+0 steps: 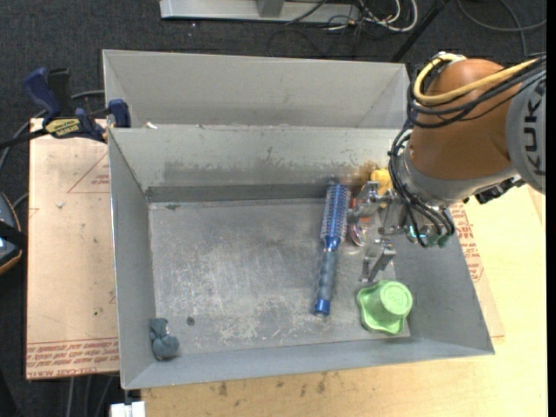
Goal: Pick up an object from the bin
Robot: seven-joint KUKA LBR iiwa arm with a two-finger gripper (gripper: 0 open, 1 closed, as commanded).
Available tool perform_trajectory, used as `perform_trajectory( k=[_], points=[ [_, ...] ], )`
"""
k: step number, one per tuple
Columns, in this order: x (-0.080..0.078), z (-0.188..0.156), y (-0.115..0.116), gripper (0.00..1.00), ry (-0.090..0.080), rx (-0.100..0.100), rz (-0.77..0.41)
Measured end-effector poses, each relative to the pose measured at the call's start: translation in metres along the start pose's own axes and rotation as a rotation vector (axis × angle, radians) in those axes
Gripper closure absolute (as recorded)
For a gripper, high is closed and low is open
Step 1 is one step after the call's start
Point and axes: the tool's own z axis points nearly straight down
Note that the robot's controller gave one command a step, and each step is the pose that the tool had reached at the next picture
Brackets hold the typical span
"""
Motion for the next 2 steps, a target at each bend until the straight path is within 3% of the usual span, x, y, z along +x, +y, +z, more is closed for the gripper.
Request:
perform_trajectory(
  k=[1, 2],
  points=[
    [-0.007, 0.147, 0.0183, 0.0, -0.011, 0.0, -0.088],
    [-0.0073, 0.1436, 0.0192, 1.0, -0.011, -0.001, -0.092]
  ],
)
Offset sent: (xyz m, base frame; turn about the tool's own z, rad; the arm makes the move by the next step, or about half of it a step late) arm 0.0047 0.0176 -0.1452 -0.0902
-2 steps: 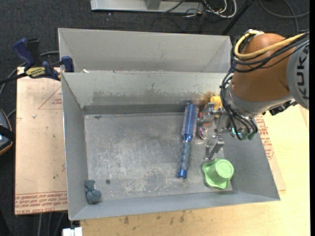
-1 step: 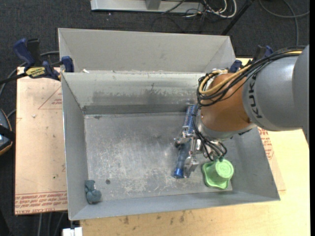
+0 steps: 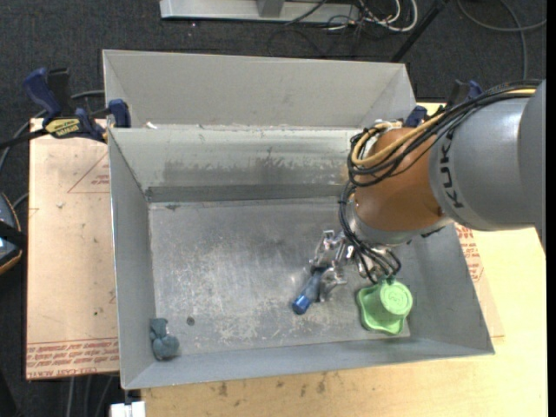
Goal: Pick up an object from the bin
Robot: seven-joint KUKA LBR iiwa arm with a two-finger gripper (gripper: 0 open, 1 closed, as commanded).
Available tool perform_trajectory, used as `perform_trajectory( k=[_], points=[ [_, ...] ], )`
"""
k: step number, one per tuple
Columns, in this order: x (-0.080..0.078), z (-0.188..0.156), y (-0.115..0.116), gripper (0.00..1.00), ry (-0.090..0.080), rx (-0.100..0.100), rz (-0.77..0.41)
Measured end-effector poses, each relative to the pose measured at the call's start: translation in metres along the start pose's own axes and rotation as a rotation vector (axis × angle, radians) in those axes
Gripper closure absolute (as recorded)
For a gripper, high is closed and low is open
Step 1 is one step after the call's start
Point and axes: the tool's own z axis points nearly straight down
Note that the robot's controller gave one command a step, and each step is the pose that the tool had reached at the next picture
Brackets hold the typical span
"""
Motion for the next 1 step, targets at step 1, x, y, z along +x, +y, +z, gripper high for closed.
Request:
perform_trajectory(
  k=[1],
  points=[
    [0.0053, -0.1442, 0.0012, 1.0, -0.005, 0.002, -0.008]
  ],
)
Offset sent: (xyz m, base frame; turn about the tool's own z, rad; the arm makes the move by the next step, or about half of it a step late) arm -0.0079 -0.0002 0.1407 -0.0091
